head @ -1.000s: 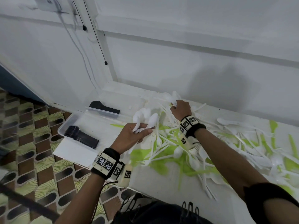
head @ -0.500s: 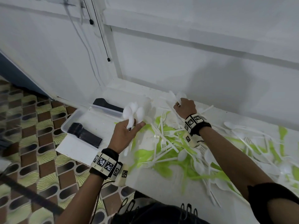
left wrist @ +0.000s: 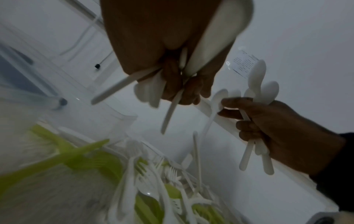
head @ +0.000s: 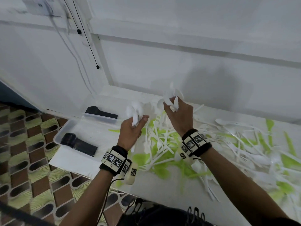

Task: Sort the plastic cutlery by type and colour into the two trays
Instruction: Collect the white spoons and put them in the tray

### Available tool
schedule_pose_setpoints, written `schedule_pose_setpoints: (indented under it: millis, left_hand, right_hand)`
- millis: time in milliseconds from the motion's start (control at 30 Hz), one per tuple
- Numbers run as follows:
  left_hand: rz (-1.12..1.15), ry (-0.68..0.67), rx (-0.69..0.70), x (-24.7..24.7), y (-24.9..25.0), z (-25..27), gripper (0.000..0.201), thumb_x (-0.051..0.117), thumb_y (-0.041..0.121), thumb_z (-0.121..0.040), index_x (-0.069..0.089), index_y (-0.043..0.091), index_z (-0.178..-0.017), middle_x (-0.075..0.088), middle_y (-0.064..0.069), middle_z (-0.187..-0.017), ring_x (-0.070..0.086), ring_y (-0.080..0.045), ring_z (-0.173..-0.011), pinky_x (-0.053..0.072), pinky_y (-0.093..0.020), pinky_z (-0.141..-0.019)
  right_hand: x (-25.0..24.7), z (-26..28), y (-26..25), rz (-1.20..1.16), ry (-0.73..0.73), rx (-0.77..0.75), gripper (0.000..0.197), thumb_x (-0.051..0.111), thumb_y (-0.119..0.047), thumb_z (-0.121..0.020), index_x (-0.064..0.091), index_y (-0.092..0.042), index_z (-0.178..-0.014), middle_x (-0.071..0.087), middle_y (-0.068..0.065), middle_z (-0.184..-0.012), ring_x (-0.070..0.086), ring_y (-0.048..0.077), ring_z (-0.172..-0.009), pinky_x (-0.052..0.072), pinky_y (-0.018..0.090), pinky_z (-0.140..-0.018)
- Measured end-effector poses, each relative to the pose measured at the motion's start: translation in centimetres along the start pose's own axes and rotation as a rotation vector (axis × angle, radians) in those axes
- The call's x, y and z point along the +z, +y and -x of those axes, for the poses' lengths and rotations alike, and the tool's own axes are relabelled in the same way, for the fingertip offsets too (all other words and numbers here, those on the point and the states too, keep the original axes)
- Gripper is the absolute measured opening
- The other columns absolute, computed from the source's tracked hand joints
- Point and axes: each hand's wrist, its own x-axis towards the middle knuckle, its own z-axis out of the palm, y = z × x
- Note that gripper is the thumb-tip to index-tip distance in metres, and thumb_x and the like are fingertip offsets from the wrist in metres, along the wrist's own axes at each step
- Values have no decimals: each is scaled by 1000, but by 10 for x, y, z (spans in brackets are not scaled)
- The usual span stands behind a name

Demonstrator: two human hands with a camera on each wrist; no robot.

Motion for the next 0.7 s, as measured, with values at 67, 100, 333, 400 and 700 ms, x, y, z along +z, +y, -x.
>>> schedule_pose_setpoints:
  millis: [67,100,333,400,700]
  left_hand:
    - [-44,-61,21,13,1,-2,24,74,26,-93,77,12,-112,70,16,-76,48,4,-54,42,-15,-56]
    - [-76,-91,39,20,1,-2,26,76,26,-91,77,11,-112,68,18,-71,50,7,-55,42,-13,-58]
    - [-165,-249,114,53,2,-2,20,65,31,-100,79,21,-90,69,11,-71,45,-1,-49,40,-28,-58]
    - [-153,-313,118,60,4,-1,28,61,35,-102,79,15,-93,63,7,-63,42,-6,-47,39,-26,-55]
    - [-264,-415,106,77,6,0,32,55,29,-105,78,8,-101,65,8,-66,51,9,-50,38,-14,-58]
  right_hand:
    - [-3,9,-5,-49,60,28,12,77,-23,-88,70,-14,-86,65,-13,-70,58,6,-61,41,11,-62]
    - [-3,13,-8,-68,81,52,13,76,-24,-88,69,-13,-85,66,-13,-70,58,6,-60,42,10,-63]
    - [-26,32,-5,-255,70,350,11,75,-33,-91,72,-28,-81,73,-15,-78,68,-1,-77,49,15,-72]
    - [-33,40,-1,-264,-67,413,16,72,-38,-93,70,-32,-79,70,-20,-72,66,-9,-75,45,10,-69]
    - [-54,64,24,-264,-24,467,34,61,-44,-99,76,-21,-80,61,-21,-56,53,0,-53,40,18,-57]
